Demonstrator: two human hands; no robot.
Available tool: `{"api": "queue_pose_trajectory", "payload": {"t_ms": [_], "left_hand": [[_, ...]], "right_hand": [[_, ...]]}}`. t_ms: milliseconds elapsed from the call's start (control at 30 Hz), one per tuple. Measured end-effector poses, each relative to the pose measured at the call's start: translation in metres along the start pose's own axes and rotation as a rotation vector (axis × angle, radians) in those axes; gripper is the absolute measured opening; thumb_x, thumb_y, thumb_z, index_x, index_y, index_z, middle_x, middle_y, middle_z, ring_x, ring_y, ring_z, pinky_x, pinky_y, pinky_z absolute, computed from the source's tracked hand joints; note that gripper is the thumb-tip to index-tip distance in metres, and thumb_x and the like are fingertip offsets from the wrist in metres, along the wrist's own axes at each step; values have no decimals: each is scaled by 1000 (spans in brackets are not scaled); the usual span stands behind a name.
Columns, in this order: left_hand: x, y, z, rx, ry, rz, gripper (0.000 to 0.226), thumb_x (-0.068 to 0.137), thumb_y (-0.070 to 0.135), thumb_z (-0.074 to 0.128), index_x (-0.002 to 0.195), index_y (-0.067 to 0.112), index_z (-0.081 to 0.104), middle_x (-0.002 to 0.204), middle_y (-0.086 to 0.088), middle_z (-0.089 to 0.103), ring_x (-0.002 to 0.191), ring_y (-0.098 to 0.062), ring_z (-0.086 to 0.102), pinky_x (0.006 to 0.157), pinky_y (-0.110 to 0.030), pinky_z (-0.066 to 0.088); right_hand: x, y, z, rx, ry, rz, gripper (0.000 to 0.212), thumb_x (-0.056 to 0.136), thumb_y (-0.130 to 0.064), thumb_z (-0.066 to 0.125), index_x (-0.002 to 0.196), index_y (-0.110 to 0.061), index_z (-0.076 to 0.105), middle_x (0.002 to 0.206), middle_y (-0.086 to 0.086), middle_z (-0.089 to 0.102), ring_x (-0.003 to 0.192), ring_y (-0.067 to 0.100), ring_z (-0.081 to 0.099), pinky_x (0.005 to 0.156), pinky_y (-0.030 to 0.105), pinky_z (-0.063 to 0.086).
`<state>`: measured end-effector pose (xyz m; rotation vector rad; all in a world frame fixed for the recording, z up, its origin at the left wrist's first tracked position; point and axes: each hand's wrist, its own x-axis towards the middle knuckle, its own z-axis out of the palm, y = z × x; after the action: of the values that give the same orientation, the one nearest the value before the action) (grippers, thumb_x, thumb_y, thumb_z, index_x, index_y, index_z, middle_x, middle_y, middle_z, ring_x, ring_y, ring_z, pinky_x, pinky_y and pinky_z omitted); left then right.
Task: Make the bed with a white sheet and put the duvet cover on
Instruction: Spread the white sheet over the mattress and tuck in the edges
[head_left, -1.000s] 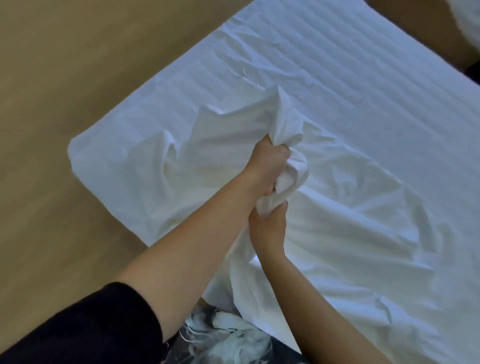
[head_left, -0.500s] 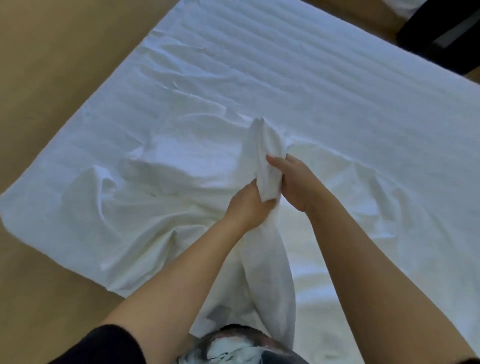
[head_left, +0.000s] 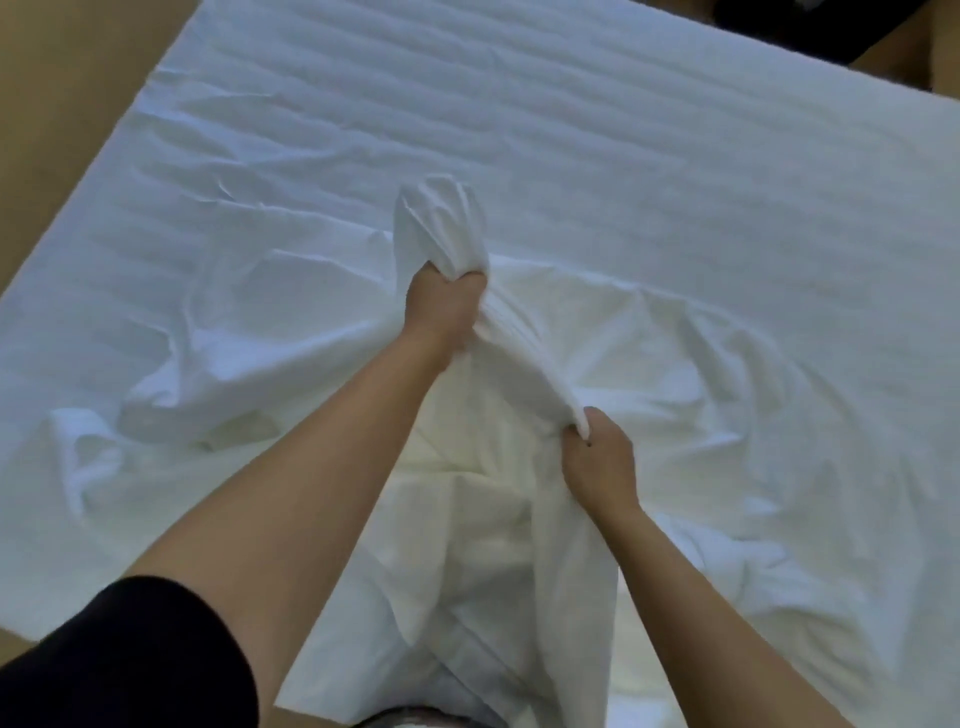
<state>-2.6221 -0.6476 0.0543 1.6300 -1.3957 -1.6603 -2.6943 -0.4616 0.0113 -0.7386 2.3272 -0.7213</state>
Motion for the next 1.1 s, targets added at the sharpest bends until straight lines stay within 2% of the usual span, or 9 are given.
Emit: {"api": "queue_pose_trajectory", "payload": {"t_ms": [233,333,400,467,567,767,867,967,1100], "left_hand": [[11,2,36,206,-305,240,73,75,65,60,132,22,46,118,18,53,114,-7,50,90,-22,39],[13,-28,54,806,-368,223,131,50,75,70,150,26,2,152,5,25,138,-20,26,110,-51,25],[11,-57,61,1205,-415,175,138,55,75,70,146,26,-22,159,-3,-6,146,-27,-3,110,-63,6],[7,-86,65,1401,-482,154,136,60,75,66,142,28,-31,155,-10,-24,143,-32,-18,108,-65,0],[-4,-124,72,1552,-527,240,128,67,74,62,142,28,-31,152,-15,-29,141,-36,-23,108,-64,0],[-50,-177,90,1596,-667,518,108,80,62,57,149,14,-10,158,-8,-5,145,-28,-5,112,-58,-1],[-64,-189,99,1586,-636,487,87,85,49,57,148,12,9,148,-10,25,136,-27,26,110,-47,17],[-69,-189,108,1476,-673,505,39,90,21,47,127,12,41,121,-10,51,109,-28,51,83,-34,36],[-72,-175,100,1236,-957,320,32,89,31,52,117,17,54,115,-7,58,106,-28,55,75,-30,35]], "right_hand": [[72,-33,-118,209,431,-151,21,71,-25,42,58,-20,26,53,-6,28,44,5,29,41,20,22],[88,-19,-109,27,223,-83,31,75,-43,55,89,-17,49,83,0,54,77,16,53,61,16,36],[85,6,-88,-148,-41,121,97,70,-58,69,144,-20,20,138,10,39,128,29,36,97,38,37],[67,34,-62,-236,-184,301,130,59,-71,70,146,-31,-19,155,8,11,141,31,13,107,52,25],[32,73,-20,-305,-244,439,140,52,-75,69,140,-31,-30,153,9,13,140,31,18,105,54,27],[33,105,0,-423,-131,316,76,89,-28,50,149,-12,5,127,14,51,110,32,53,85,39,43],[50,106,-14,-447,-164,178,32,92,-19,42,121,-9,46,115,14,54,95,34,56,69,33,38],[70,102,-36,-575,-155,-18,22,92,-19,43,107,-6,53,109,16,51,91,36,56,65,31,31],[105,93,-72,-629,-41,-130,21,90,-15,45,106,-3,53,106,17,51,90,36,55,63,33,30]]}}
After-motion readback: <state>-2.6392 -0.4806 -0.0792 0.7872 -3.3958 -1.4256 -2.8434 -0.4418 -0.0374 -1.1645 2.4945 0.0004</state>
